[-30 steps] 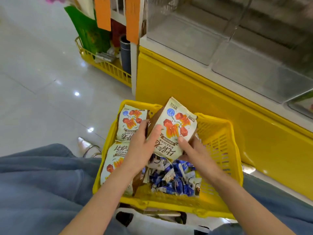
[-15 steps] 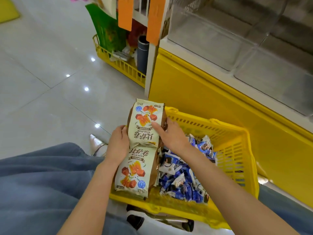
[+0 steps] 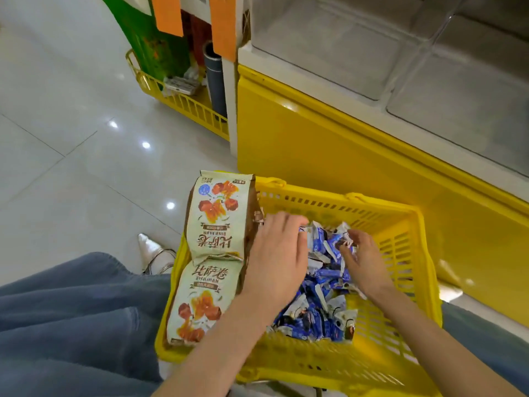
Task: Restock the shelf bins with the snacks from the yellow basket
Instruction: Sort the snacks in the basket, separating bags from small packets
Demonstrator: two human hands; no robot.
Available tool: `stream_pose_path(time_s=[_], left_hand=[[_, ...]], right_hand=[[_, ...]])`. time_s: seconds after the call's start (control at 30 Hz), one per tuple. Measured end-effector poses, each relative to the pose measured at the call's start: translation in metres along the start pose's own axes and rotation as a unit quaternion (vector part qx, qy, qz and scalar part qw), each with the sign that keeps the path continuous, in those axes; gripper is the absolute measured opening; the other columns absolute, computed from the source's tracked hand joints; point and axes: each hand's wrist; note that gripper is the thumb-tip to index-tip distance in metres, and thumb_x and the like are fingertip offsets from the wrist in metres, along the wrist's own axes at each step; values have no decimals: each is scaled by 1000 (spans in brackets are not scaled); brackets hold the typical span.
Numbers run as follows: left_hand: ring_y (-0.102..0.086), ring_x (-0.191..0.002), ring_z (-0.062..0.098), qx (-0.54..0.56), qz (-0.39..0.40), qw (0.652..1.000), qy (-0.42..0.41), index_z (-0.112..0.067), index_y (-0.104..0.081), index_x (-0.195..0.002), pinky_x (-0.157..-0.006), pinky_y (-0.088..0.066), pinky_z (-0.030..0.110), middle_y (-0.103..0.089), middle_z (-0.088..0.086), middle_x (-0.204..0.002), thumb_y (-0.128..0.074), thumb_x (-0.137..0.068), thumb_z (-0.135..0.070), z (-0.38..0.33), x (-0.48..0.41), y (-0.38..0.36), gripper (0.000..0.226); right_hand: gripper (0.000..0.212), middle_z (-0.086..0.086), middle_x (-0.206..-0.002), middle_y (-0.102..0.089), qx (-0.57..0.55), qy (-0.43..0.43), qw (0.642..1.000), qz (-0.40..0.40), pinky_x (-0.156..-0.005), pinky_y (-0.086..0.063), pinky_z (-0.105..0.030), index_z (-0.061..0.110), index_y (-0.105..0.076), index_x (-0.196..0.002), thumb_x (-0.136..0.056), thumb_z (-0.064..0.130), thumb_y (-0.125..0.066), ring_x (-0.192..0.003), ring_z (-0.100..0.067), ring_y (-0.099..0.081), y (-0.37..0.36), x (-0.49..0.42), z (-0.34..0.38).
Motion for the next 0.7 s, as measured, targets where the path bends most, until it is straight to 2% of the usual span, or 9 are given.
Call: stream_pose_path(time_s=[0.17,0.3,0.37,0.4,0.43,0.47,0.53,0.6,0.7], left_hand=[[-37,-124,20,-38,170,973,148,-14,-32,-137,-104,-33,34,-38,6,-134,-42,-97,-29,23,-5,-85,44],[-23,-138,24,-22,172,948,269,-10,-22,-144,-114,-23,37,-25,10,-149,-46,-95,-32,51,-14,-123,59],[-40,-126,25,61,144,925,347,-8,-32,-139,-103,-40,32,-37,12,-140,-49,-94,-30,59,-26,-134,52],[-50,-110,22,132,133,902,390,-7,-38,-134,-86,-49,23,-45,12,-131,-49,-94,-29,59,-32,-138,46],[-54,-92,17,200,128,872,428,-8,-44,-127,-68,-51,17,-51,10,-119,-50,-94,-29,58,-37,-142,40],[-51,-78,12,243,119,849,454,-11,-51,-117,-59,-48,18,-54,6,-105,-50,-94,-31,58,-41,-145,31],[-44,-66,6,258,113,834,474,-26,-53,-84,-69,-40,26,-50,-6,-80,-52,-92,-39,62,-44,-150,15],[-48,-67,10,258,123,835,470,-30,-50,-69,-74,-37,29,-49,-10,-72,-54,-90,-42,67,-47,-155,24],[-54,-88,18,263,161,842,442,-20,-62,-91,-80,-38,30,-60,-3,-88,-56,-89,-43,61,-51,-162,24]], right_hand=[[71,-16,-142,-35,10,-64,997,43,-107,-32,-39,4,-23,-143,-90,35,-58,-133,-29,-32,-23,-23,-20],[85,-15,-147,-27,-20,-81,993,79,-111,-24,-38,7,-15,-148,-86,48,-57,-138,-28,-22,-39,-42,-29],[79,-16,-150,-24,-31,-107,990,82,-112,-22,-40,5,-17,-147,-90,52,-46,-140,-29,-18,-44,-49,-32],[74,-18,-149,-25,-43,-123,989,75,-111,-23,-42,4,-20,-145,-93,51,-41,-140,-31,-20,-44,-52,-34],[70,-20,-147,-29,-62,-137,986,66,-110,-24,-43,3,-24,-144,-94,50,-38,-138,-33,-24,-44,-54,-34],[66,-21,-144,-33,-76,-147,984,59,-109,-26,-43,2,-28,-142,-95,49,-37,-135,-34,-27,-44,-56,-34],[63,-21,-140,-38,-71,-155,983,62,-108,-27,-44,2,-36,-138,-96,48,-37,-131,-35,-32,-43,-59,-36],[63,-19,-140,-38,-59,-156,983,80,-108,-23,-43,4,-38,-138,-95,51,-37,-132,-34,-32,-42,-60,-37],[67,-14,-147,-31,-82,-153,978,113,-111,-18,-45,11,-33,-142,-93,56,-37,-137,-35,-24,-44,-59,-33]])
Point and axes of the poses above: each hand's wrist, its own x-axis away from the middle knuckle, its own y-axis out of the back of the hand, z = x × y
